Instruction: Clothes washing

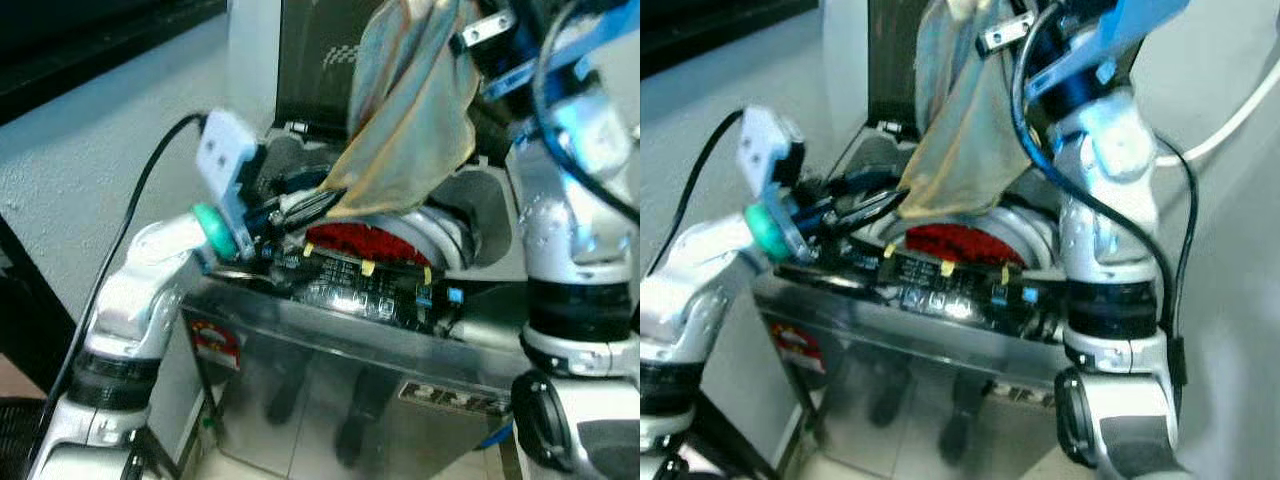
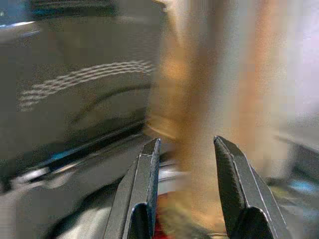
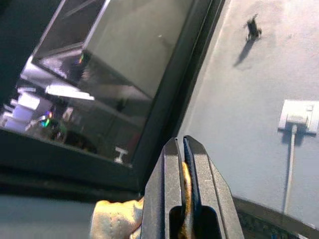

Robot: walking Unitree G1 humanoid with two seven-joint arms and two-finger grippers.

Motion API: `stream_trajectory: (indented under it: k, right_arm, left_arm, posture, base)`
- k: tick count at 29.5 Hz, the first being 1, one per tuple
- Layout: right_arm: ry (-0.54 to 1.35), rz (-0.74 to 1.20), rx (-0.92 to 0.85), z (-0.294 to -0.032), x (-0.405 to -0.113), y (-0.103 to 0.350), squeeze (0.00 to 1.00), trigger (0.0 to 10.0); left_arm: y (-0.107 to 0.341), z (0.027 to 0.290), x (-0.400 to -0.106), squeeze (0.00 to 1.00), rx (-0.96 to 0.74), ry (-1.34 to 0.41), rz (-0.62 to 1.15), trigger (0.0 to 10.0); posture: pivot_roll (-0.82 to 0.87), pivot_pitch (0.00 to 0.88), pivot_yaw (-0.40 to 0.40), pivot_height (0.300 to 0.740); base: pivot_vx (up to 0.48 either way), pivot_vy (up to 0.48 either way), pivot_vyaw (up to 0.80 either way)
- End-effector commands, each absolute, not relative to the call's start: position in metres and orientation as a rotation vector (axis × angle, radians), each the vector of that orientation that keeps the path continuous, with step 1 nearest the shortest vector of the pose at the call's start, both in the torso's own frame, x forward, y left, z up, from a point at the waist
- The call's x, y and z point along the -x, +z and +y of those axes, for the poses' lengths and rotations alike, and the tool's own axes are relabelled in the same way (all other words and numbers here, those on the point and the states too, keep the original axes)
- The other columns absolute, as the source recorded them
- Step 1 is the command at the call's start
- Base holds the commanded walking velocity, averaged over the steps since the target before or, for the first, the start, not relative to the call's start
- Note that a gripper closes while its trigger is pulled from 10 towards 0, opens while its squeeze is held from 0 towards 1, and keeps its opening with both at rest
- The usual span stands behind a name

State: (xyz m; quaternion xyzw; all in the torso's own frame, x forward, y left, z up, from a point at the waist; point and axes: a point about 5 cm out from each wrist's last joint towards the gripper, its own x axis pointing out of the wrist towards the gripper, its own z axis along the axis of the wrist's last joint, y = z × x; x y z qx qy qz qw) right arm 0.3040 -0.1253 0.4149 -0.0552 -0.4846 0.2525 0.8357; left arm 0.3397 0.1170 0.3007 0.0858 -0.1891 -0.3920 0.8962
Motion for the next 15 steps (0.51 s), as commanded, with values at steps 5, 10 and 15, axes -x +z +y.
stream_trajectory:
  k: [5, 10, 15]
  right_arm:
    - [0.511, -0.892, 0.157, -0.136, -0.316, 0.389, 0.00, 10.0]
    - [0.477, -0.785, 0.225, -0.134, -0.335, 0.366, 0.00, 10.0]
    - [0.415, -0.647, 0.247, -0.117, -0.369, 0.335, 0.00, 10.0]
  left_arm:
    - [0.307, 0.157, -0.378, 0.00, -0.221, -0.587, -0.334, 10.0]
    - [0.312, 0.165, -0.392, 0.00, -0.222, -0.537, -0.311, 10.0]
    - [0.314, 0.160, -0.407, 0.00, -0.258, -0.487, -0.278, 10.0]
  posture:
    - [0.05, 0.022, 0.003, 0.740]
    - [0.05, 0.040, 0.011, 0.740]
    - [0.04, 0.054, 0.018, 0.740]
  base:
    - [0.000, 0.000, 0.00]
    - [0.000, 0.000, 0.00]
    - [0.000, 0.000, 0.00]
